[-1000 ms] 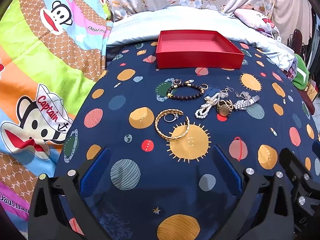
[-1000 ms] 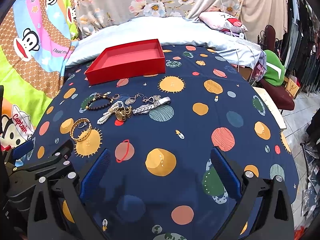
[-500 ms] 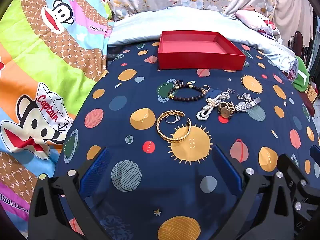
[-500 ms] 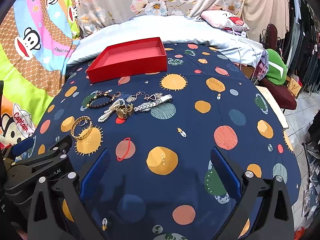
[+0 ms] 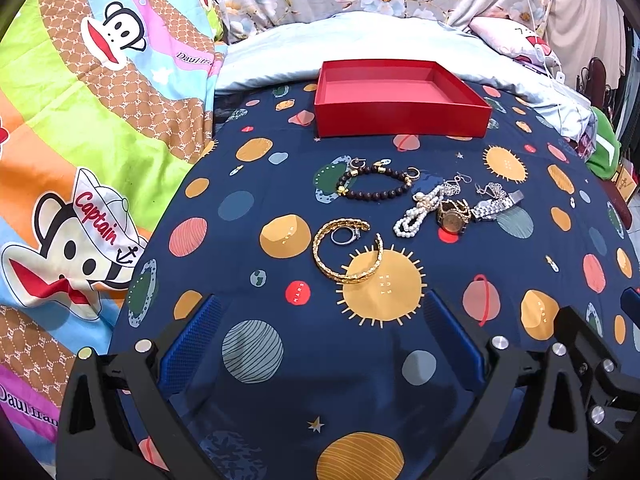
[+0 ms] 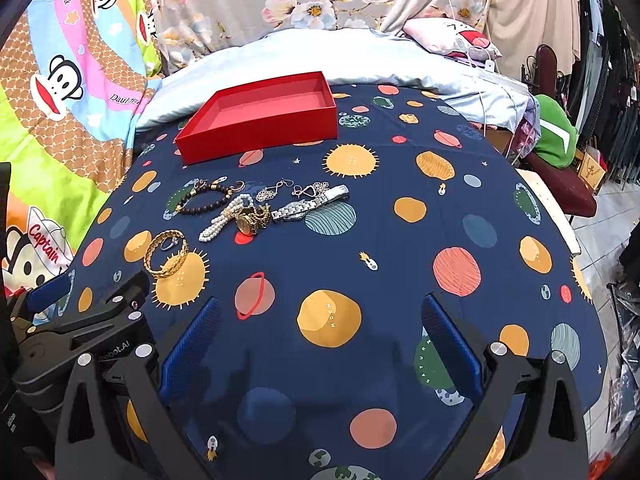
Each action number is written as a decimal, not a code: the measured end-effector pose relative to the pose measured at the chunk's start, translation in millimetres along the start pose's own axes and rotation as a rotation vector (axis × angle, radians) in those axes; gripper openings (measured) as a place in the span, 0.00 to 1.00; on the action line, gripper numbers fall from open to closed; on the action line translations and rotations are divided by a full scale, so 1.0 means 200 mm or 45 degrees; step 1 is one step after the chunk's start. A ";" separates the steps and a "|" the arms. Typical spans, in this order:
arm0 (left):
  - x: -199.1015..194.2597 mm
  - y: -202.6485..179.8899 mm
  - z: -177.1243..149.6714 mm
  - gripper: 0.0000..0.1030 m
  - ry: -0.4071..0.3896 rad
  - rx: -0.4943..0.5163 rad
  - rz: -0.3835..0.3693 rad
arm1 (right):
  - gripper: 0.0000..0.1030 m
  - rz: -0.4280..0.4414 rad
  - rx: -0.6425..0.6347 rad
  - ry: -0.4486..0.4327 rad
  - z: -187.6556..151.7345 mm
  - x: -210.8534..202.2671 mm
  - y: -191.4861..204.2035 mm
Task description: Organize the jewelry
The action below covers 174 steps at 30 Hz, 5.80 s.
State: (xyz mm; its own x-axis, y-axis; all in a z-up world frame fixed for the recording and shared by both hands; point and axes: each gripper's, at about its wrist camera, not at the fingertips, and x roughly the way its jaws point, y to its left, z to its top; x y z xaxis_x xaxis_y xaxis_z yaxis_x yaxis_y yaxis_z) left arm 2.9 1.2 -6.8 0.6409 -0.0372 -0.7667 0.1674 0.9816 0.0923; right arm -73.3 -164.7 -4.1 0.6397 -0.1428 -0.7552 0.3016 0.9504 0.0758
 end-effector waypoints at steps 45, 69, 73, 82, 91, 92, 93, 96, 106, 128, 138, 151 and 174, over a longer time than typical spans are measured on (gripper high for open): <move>0.06 0.02 -0.01 0.96 0.025 -0.017 -0.002 | 0.95 -0.005 0.005 0.015 -0.01 0.04 0.03; 0.39 0.08 0.08 0.96 0.118 -0.071 -0.132 | 0.95 0.001 0.057 0.103 0.06 0.28 -0.09; 0.45 0.05 0.09 0.95 0.127 -0.052 -0.132 | 0.95 0.005 0.071 0.112 0.07 0.32 -0.10; 0.44 -0.01 0.11 0.65 0.062 0.012 -0.189 | 0.95 0.005 0.093 0.131 0.10 0.40 -0.12; 0.41 0.01 0.12 0.52 0.065 -0.008 -0.242 | 0.95 0.017 0.097 0.131 0.12 0.42 -0.12; 0.40 0.02 0.12 0.52 0.064 -0.015 -0.249 | 0.95 0.020 0.094 0.130 0.12 0.42 -0.12; 0.39 0.02 0.12 0.52 0.062 -0.022 -0.260 | 0.95 0.023 0.085 0.127 0.12 0.42 -0.11; 0.33 0.06 0.12 0.52 0.041 -0.041 -0.276 | 0.91 0.043 0.050 0.117 0.13 0.42 -0.08; 0.21 0.12 0.16 0.53 0.010 -0.100 -0.368 | 0.77 0.127 0.017 0.137 0.16 0.45 0.00; 0.29 0.30 0.16 0.53 0.039 -0.203 -0.292 | 0.14 0.312 -0.082 0.153 0.28 0.62 0.21; 0.27 0.28 0.18 0.53 0.029 -0.193 -0.301 | 0.14 0.370 -0.051 0.134 0.27 0.53 0.18; 0.24 0.22 0.44 0.53 -0.065 -0.131 -0.323 | 0.14 0.416 -0.070 -0.048 0.61 0.33 0.05; 1.01 -0.16 1.56 0.51 -0.184 0.034 -0.300 | 0.14 0.374 -0.099 0.049 1.64 1.31 0.11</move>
State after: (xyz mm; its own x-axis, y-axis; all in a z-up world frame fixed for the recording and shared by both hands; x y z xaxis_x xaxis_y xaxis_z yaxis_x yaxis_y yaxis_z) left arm 361.4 -95.3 33.4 0.6818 -0.2925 -0.6705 0.3432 0.9373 -0.0598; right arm 332.9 -271.9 12.3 0.6640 0.1503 -0.7325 0.0519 0.9680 0.2456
